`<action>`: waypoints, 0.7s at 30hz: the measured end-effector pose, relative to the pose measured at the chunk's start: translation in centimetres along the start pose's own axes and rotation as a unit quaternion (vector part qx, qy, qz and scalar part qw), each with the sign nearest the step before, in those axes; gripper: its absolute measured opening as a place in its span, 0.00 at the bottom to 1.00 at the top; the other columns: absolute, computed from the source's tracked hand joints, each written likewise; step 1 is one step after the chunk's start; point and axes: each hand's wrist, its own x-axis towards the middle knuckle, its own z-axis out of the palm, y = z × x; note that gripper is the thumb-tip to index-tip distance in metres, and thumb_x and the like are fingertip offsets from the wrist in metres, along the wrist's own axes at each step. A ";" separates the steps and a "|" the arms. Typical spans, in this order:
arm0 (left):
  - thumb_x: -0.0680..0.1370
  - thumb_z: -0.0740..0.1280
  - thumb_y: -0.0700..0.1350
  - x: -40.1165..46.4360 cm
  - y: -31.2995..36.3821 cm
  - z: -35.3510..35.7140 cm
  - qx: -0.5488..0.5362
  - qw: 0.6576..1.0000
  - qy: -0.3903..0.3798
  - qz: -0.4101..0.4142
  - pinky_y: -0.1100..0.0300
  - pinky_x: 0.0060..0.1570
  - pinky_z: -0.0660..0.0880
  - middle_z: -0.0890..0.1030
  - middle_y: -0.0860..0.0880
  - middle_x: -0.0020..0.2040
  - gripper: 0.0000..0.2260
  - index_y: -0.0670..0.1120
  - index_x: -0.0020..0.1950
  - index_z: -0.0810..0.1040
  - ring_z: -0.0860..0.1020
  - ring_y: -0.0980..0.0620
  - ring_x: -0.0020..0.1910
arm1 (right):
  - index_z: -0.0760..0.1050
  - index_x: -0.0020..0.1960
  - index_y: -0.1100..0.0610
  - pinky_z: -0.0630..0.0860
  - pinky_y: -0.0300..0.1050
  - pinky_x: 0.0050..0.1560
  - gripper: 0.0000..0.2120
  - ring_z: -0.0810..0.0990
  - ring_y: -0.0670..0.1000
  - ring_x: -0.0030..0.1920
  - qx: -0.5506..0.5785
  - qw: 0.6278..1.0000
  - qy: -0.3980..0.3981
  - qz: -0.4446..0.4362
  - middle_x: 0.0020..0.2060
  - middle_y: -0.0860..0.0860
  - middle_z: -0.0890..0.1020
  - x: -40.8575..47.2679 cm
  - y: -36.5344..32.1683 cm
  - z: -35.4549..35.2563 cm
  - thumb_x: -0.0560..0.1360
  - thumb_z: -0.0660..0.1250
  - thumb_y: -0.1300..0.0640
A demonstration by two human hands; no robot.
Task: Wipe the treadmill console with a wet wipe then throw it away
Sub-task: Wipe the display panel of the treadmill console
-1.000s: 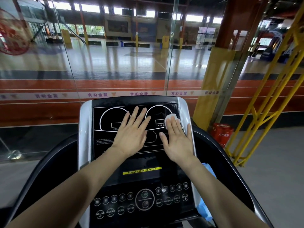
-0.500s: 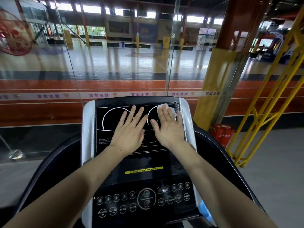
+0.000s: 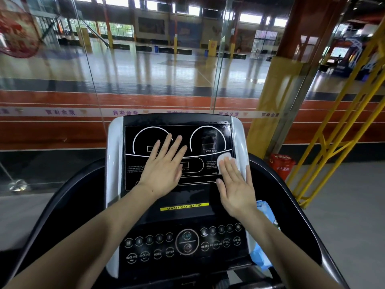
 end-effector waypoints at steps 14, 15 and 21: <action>0.84 0.59 0.50 -4.5 1.2 1.0 0.000 1.000 0.002 0.000 0.39 0.82 0.51 0.54 0.45 0.86 0.25 0.47 0.81 0.64 0.46 0.42 0.85 | 0.46 0.86 0.47 0.36 0.60 0.83 0.29 0.42 0.44 0.84 -0.024 0.999 -0.030 -0.018 0.85 0.44 0.49 -3.1 -2.9 1.0 0.87 0.42 0.40; 0.84 0.58 0.50 -4.7 1.2 1.1 0.002 1.000 0.000 0.000 0.39 0.82 0.51 0.54 0.45 0.86 0.25 0.47 0.82 0.64 0.46 0.41 0.85 | 0.46 0.86 0.48 0.35 0.58 0.83 0.30 0.42 0.44 0.84 -0.029 0.999 -0.027 0.009 0.85 0.44 0.49 -3.1 -2.0 0.7 0.86 0.41 0.41; 0.84 0.60 0.49 -6.3 1.1 0.9 -0.012 1.000 -0.006 -0.021 0.39 0.82 0.50 0.55 0.45 0.86 0.25 0.46 0.81 0.65 0.46 0.42 0.85 | 0.49 0.86 0.53 0.39 0.58 0.84 0.32 0.44 0.49 0.85 0.034 0.997 -0.005 0.067 0.85 0.50 0.52 -2.8 -4.6 1.0 0.86 0.41 0.40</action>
